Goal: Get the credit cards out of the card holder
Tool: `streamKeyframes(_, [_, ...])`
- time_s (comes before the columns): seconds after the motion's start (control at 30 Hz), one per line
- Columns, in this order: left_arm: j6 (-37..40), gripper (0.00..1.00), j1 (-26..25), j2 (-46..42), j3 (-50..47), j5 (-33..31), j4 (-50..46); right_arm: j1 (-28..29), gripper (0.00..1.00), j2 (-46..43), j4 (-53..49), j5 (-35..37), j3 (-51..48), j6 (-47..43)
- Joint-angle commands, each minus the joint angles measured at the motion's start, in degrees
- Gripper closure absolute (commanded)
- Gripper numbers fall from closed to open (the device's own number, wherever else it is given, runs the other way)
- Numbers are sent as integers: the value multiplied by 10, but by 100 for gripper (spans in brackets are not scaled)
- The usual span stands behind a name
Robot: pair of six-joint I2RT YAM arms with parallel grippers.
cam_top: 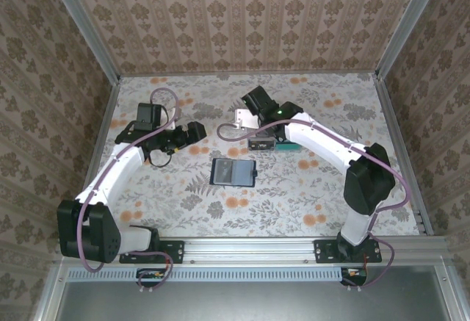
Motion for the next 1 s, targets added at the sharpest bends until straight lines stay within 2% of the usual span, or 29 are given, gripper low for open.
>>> streamKeyframes(0.0, [2, 0, 6, -4, -7, 2, -6, 0, 100, 23, -9, -5, 5, 12])
streamKeyframes(0.4, [5, 0, 11, -6, -5, 1, -11, -11, 100, 63, 21, 23, 33, 12])
streamKeyframes(0.97, [5, 0, 17, 13, 1, 6, -2, -8, 100, 61, 20, 33, 40, -6])
